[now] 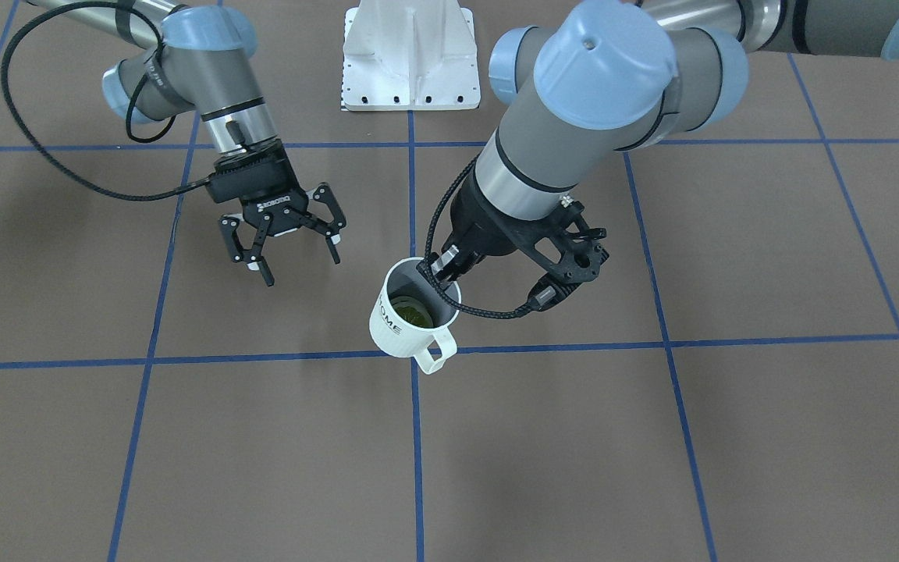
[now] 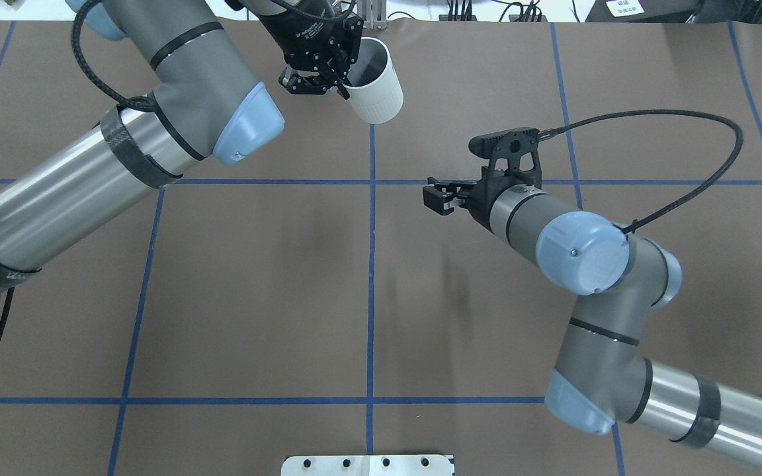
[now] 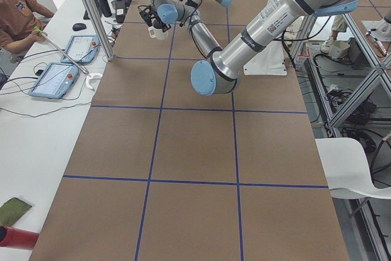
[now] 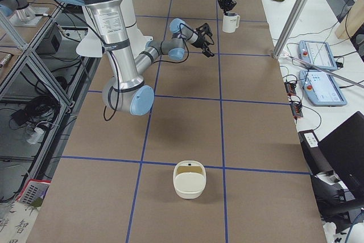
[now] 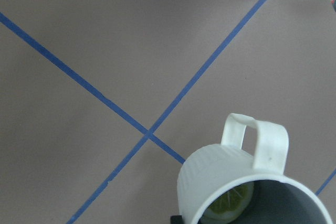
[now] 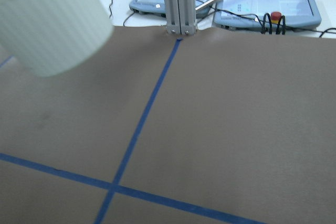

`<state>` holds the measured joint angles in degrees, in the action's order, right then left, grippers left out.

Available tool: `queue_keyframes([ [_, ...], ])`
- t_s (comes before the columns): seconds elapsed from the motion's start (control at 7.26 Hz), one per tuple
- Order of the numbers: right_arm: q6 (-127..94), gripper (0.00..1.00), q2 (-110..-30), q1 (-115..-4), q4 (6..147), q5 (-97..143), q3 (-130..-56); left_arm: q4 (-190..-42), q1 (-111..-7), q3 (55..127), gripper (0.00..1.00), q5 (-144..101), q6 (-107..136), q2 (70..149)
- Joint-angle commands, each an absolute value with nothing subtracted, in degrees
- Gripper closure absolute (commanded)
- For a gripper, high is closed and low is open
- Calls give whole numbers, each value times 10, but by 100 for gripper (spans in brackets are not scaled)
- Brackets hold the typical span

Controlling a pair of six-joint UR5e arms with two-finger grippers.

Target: Left arm hands cup to right arm to dump lemon

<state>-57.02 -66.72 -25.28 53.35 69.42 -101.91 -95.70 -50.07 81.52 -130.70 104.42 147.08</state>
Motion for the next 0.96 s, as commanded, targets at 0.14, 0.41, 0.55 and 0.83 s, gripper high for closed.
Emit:
queue_keyframes([
  [0.14,-566,0,-629,-183,534,550,-1012,-882,-498,811,100,-1310,1037,1498],
  [0.41,-566,0,-621,-162,520,449,-1008,-867,-483,813,100,-1307,1034,1498],
  [0.55,-564,0,-621,-158,516,435,-1002,-866,-472,813,100,-1306,1005,1497],
  [0.83,-567,0,-621,-152,512,433,-995,-862,-467,813,100,-1307,1005,1494],
])
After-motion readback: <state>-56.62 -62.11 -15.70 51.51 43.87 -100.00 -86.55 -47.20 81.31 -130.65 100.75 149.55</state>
